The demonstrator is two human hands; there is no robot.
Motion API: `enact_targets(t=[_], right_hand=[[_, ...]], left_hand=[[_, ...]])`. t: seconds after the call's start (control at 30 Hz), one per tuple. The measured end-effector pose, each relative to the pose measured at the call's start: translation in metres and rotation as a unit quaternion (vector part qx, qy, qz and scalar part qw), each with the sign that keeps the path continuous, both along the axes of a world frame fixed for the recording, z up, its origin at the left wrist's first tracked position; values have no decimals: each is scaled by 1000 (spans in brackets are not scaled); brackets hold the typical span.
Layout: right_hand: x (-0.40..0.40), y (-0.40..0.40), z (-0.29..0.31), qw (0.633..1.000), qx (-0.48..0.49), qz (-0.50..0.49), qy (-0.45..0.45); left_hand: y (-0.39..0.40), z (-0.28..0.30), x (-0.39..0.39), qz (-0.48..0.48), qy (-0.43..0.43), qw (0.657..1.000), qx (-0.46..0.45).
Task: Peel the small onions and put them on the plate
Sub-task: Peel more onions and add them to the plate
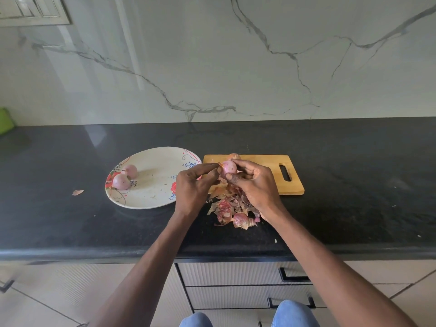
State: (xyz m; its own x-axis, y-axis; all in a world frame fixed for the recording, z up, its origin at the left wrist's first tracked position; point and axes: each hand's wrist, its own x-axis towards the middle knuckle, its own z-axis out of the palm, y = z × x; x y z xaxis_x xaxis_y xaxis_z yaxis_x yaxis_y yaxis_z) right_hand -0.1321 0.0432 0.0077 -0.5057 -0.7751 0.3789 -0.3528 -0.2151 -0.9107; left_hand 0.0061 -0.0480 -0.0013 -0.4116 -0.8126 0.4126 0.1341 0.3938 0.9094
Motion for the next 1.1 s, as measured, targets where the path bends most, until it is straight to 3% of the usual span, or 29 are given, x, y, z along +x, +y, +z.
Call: enact_targets(t=[0.4, 0.6, 0.77, 0.87, 0.97, 1.1], right_hand=[[15, -3, -8, 985, -48, -84, 143], [15, -4, -10, 983, -46, -82, 156], [16, -3, -5, 997, -14, -38, 69], [16, 2, 5, 999, -11, 11, -34], [16, 4, 10, 984, -10, 47, -170], [16, 2, 13, 962, -5, 83, -259]], left_hand=[[10, 5, -3, 64, -15, 998, -22], [21, 14, -4, 104, -42, 993, -40], [24, 16, -6, 117, -40, 991, -49], [23, 17, -6, 107, -27, 993, -38], [20, 17, -5, 88, -4, 996, -14], [13, 16, -4, 61, 61, 995, 52]])
